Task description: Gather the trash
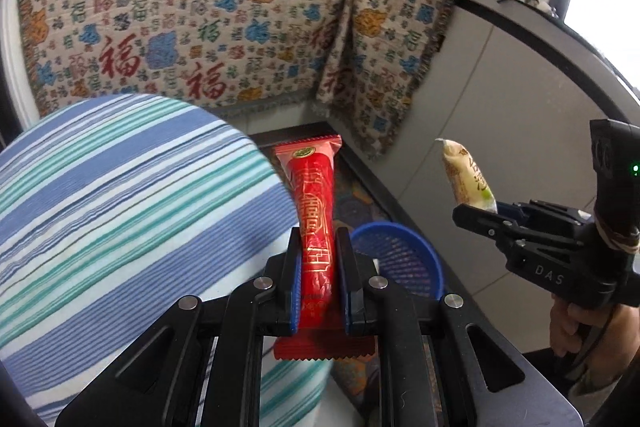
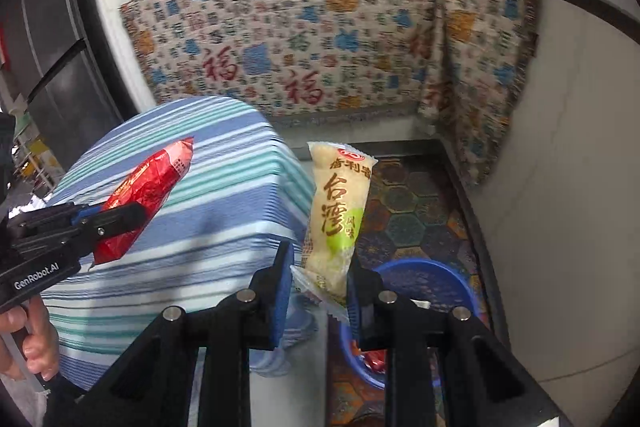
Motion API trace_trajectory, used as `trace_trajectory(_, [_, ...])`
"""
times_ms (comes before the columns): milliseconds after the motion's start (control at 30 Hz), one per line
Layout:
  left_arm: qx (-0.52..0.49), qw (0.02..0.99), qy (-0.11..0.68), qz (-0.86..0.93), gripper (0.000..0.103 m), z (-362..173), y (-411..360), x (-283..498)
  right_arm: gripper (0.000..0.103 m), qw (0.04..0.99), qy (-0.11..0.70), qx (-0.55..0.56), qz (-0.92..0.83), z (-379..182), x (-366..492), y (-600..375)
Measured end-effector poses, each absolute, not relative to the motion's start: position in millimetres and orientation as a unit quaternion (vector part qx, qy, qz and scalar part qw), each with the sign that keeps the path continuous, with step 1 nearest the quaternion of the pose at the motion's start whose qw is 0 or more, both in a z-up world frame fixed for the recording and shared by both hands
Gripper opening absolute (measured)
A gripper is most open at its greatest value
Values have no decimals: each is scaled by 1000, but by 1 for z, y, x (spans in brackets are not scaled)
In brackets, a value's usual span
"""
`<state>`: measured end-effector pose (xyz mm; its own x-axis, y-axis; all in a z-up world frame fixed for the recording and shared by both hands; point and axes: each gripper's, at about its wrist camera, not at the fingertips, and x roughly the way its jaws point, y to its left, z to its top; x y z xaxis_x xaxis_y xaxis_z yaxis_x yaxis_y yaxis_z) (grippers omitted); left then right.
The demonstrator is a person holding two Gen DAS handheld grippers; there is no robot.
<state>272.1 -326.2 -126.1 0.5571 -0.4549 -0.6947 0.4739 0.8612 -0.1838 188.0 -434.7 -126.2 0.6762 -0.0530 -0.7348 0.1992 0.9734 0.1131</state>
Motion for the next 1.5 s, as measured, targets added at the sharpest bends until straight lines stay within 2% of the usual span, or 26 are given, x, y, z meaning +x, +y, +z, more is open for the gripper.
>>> trace_trajectory(467, [25, 824, 445, -351, 14, -169, -473, 289, 25, 879, 439, 137, -125, -180, 145, -539])
trace_trajectory(900, [45, 809, 464, -358, 16, -207, -514, 307, 26, 862, 465, 160, -120, -226, 151, -571])
trace_trajectory(933, [49, 809, 464, -357, 19, -210, -517, 310, 27, 862, 465, 162, -119, -229, 153, -572])
trace_trajectory(967, [51, 808, 463, -360, 29, -213, -520, 312, 28, 862, 464, 162, -122, -233, 156, -574])
trace_trajectory(1000, [51, 808, 463, -361, 44, -216, -521, 315, 32, 861, 465, 162, -127, -236, 158, -574])
trace_trajectory(1067, [51, 815, 457, -354, 63, -219, -522, 318, 50, 862, 463, 157, -135, -240, 161, -575])
trace_trajectory(1133, [45, 817, 453, -353, 68, -221, -523, 322, 60, 862, 460, 157, -143, -242, 161, -577])
trace_trajectory(1200, [41, 818, 453, -351, 70, -223, -524, 325, 62, 861, 459, 163, -144, -241, 160, -581])
trace_trajectory(1267, [43, 825, 444, -347, 73, -220, -523, 323, 69, 863, 455, 157, -153, -236, 158, -583])
trace_trajectory(1367, [47, 843, 418, -335, 87, -211, -517, 312, 81, 866, 442, 157, -173, -223, 150, -583])
trace_trajectory(1467, [54, 852, 401, -333, 101, -195, -508, 293, 84, 865, 435, 147, -203, -202, 132, -573])
trace_trajectory(1500, [57, 851, 399, -335, 102, -189, -504, 286, 85, 865, 432, 143, -214, -193, 123, -568])
